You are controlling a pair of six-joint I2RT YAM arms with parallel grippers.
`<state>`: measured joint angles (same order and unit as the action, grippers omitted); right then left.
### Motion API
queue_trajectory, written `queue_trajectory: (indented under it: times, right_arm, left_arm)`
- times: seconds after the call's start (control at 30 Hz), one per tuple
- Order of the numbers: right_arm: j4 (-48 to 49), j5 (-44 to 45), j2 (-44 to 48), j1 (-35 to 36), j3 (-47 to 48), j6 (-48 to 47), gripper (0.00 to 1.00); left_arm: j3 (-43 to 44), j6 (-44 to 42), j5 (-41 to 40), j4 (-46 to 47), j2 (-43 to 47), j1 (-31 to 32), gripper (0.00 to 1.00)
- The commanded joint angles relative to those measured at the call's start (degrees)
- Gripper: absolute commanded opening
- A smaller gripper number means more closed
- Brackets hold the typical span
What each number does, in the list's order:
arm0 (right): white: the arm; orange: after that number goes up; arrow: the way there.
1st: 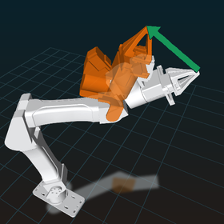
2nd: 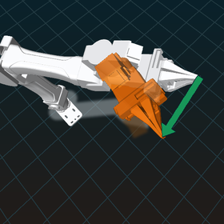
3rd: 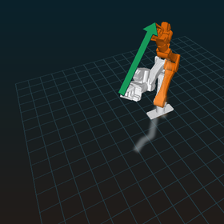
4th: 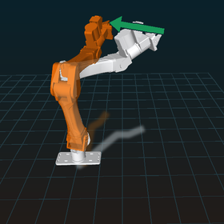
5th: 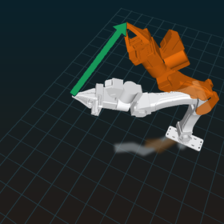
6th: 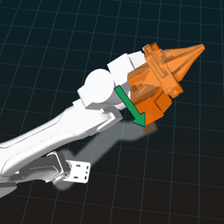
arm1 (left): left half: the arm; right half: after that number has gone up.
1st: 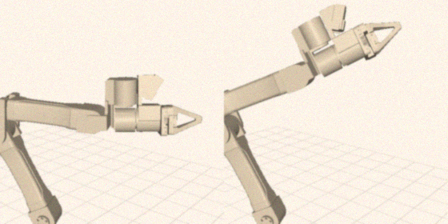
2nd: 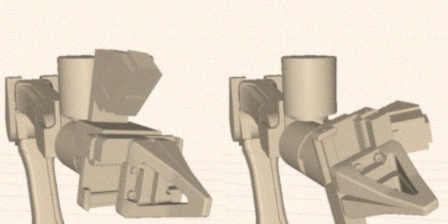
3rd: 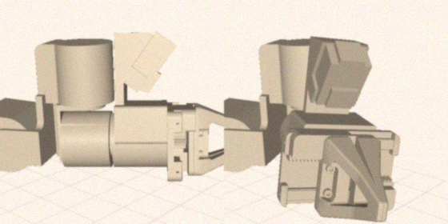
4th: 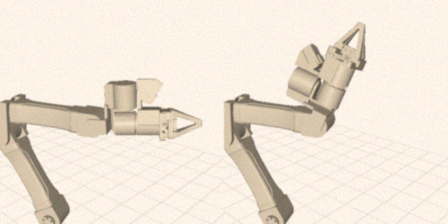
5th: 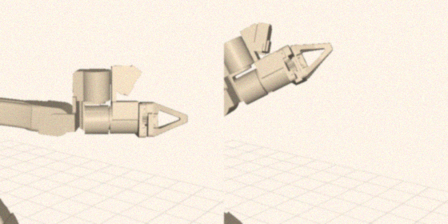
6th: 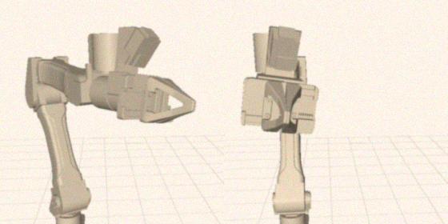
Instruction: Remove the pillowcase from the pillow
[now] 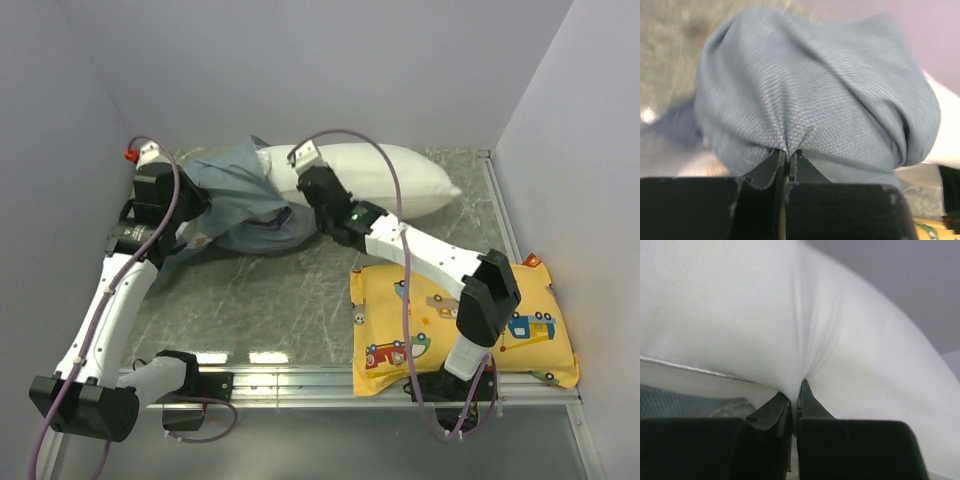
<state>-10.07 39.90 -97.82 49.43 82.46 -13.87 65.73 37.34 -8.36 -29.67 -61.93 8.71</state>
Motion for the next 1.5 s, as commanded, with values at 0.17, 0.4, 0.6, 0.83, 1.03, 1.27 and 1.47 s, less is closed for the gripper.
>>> queue_trajectory:
  times: [0.17,0.4,0.6,0.83,1.03,1.27,1.47]
  right_arm:
    - [-13.8,-9.3,1.4,-6.6,30.5,2.1,0.00]
    - [-17.6,-24.4,-18.2,-12.4,30.5,13.8,0.00]
    - [-14.9,-35.3,-26.5,-16.9,28.6,24.3,0.00]
    - [-12.1,-39.7,-24.8,-21.1,27.5,28.7,0.00]
    - [-11.6,-41.9,-23.7,-21.9,27.5,30.6,0.00]
    - [-11.5,-41.6,-22.4,-22.0,26.2,30.7,0.00]
    - [-10.2,-41.3,-21.2,-22.7,23.5,30.7,0.00]
  left_arm:
    - [17.4,-5.2,-2.5,-2.2,-2.2,-0.2,0.10]
    - [18.4,-3.5,4.7,2.0,-15.0,-2.1,0.29]
    - [23.7,-4.9,11.9,4.1,-24.1,-3.0,0.75]
    - [26.0,-8.7,2.5,0.6,-19.5,9.1,0.92]
    - [13.9,-5.3,-5.7,2.6,-18.2,22.1,0.95]
    - [12.6,-3.0,-16.0,-1.6,-24.4,25.7,0.87]
    - [14.4,-4.1,-22.0,-4.7,-25.4,25.2,0.10]
